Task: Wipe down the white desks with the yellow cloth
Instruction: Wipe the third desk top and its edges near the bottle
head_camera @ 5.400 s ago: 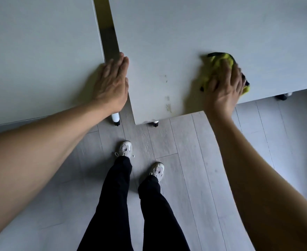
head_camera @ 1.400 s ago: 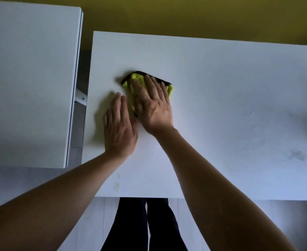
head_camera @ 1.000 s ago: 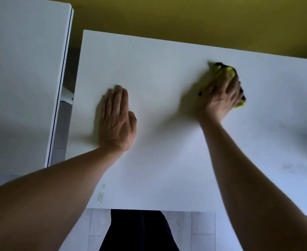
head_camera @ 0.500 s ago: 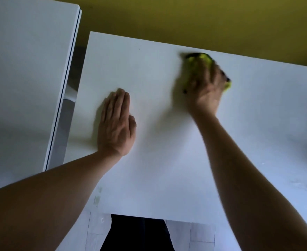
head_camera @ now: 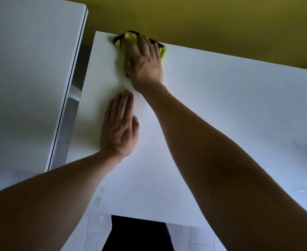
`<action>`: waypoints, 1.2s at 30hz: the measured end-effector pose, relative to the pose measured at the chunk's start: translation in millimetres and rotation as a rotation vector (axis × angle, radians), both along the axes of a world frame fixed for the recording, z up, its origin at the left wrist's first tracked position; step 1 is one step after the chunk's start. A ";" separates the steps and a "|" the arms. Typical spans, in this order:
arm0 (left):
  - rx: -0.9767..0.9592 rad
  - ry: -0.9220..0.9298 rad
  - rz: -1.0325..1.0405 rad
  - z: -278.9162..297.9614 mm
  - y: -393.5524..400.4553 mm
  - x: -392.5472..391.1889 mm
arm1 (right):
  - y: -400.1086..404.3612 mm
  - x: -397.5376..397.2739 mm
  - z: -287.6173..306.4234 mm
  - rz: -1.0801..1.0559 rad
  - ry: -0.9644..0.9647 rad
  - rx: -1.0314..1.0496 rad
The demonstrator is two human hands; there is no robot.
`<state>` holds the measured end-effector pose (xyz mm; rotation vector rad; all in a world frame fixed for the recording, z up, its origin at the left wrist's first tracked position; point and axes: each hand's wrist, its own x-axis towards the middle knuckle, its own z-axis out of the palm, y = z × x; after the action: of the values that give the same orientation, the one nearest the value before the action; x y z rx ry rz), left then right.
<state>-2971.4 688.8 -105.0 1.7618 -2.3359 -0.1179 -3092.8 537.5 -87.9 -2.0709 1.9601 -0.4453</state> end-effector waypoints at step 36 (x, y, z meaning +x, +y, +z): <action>0.004 0.118 -0.166 8.1 22.0 -60.7 | 170.8 -184.3 -13.5 -0.463 -0.010 -0.092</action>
<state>-3032.1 710.8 -96.9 1.5166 -2.3940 -0.2461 -3277.2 708.3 -101.4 -1.6418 2.4543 -0.6427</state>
